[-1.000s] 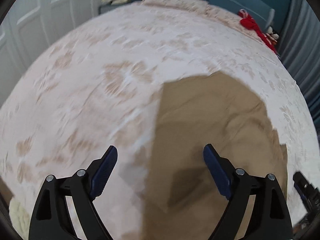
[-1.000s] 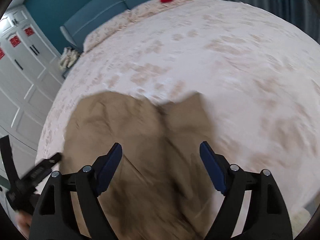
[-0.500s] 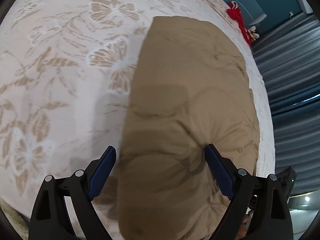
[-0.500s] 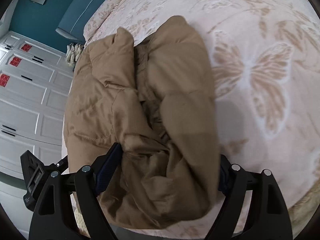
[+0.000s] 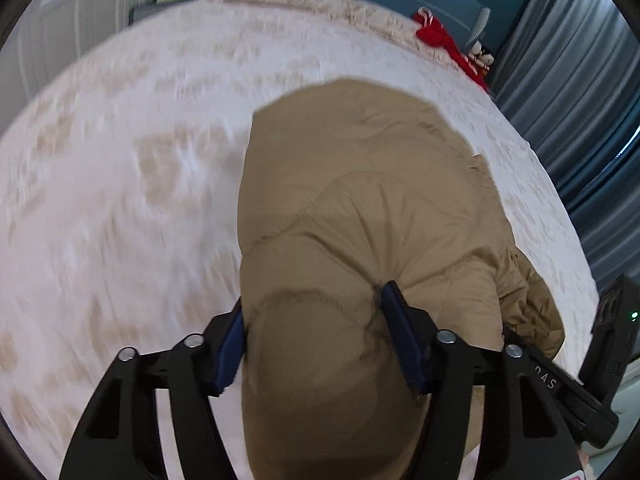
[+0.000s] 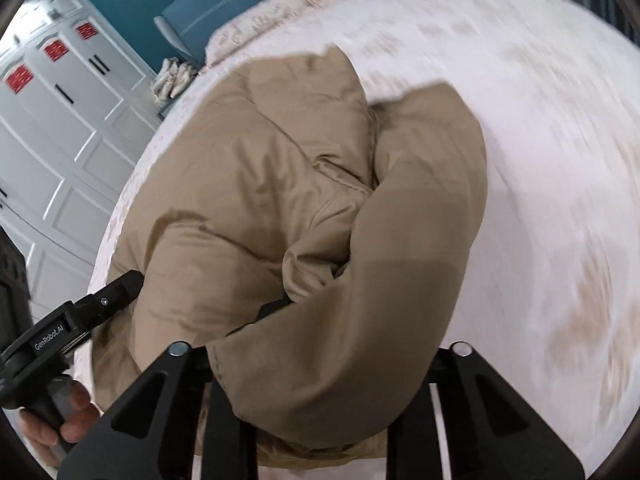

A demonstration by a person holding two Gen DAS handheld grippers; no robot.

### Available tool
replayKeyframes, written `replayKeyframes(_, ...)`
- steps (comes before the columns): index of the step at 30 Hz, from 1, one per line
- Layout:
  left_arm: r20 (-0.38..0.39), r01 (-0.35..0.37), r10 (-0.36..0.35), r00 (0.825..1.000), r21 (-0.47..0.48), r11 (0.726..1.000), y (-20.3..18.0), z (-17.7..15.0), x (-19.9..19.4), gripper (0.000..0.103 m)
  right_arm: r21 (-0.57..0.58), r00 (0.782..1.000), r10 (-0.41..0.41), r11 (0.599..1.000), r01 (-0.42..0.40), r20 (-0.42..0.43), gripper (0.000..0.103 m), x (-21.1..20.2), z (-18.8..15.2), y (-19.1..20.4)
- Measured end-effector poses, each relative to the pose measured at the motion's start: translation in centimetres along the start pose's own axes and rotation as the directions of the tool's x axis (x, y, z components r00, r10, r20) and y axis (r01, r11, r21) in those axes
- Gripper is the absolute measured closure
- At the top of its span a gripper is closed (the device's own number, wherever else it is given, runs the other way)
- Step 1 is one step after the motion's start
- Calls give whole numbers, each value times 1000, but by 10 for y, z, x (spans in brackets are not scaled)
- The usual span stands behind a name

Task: Fold large clothes

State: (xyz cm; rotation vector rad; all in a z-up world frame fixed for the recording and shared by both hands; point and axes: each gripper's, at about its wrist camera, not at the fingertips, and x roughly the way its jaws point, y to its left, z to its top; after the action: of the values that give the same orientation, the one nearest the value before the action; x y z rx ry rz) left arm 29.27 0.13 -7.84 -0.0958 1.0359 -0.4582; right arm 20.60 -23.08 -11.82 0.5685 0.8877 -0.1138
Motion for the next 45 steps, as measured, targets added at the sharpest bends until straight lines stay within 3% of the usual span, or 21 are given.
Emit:
replayKeyframes(5, 99, -42, 39, 994, 25, 999, 23, 69, 1, 55, -116, 994, 37, 993, -24, 107, 88, 30, 56, 55)
replayKeyframes(11, 191, -146, 132, 973, 63, 987, 51, 120, 20, 56, -197, 990, 58, 980, -32, 126, 88, 87, 97, 99)
replayKeyframes(15, 138, -165, 158, 978, 41, 985, 77, 119, 52, 56, -211, 997, 42, 977, -26, 71, 87, 121, 101, 100)
replayKeyframes(19, 136, -176, 169, 976, 42, 984, 86, 102, 61, 53, -211, 999, 43, 977, -36, 25, 83, 132, 91, 90)
replayKeyframes(23, 104, -192, 192, 976, -6, 981, 93, 92, 61, 44, -148, 997, 66, 986, -71, -42, 67, 134, 89, 80)
replayKeyframes(26, 46, -231, 231, 972, -23, 973, 91, 87, 51, 40, -100, 995, 33, 994, -43, -94, 44, 117, 86, 70)
replayKeyframes(30, -23, -291, 290, 957, -58, 955, 89, 80, 25, 37, -87, 995, -41, 996, 33, -88, 41, 72, 77, 63)
replayKeyframes(31, -28, -305, 304, 952, -59, 951, 89, 78, 21, 37, -93, 996, -69, 994, 63, -60, 43, 52, 75, 63)
replayKeyframes(35, -9, -429, 429, 903, -44, 902, 75, 71, -2, 37, -165, 995, -95, 981, 99, 32, 97, 4, 74, 87)
replayKeyframes(38, 31, -472, 473, 881, -28, 881, 62, 71, -11, 37, -264, 996, -81, 960, 90, 42, 100, 1, 77, 115)
replayKeyframes(41, 30, -485, 485, 874, -3, 874, 54, 72, -6, 37, -364, 986, -156, 917, 164, 52, 100, 23, 74, 144)
replayKeyframes(45, -18, -513, 514, 858, 38, 857, 53, 68, 21, 38, -358, 977, -212, 913, 196, -5, 100, 57, 65, 135)
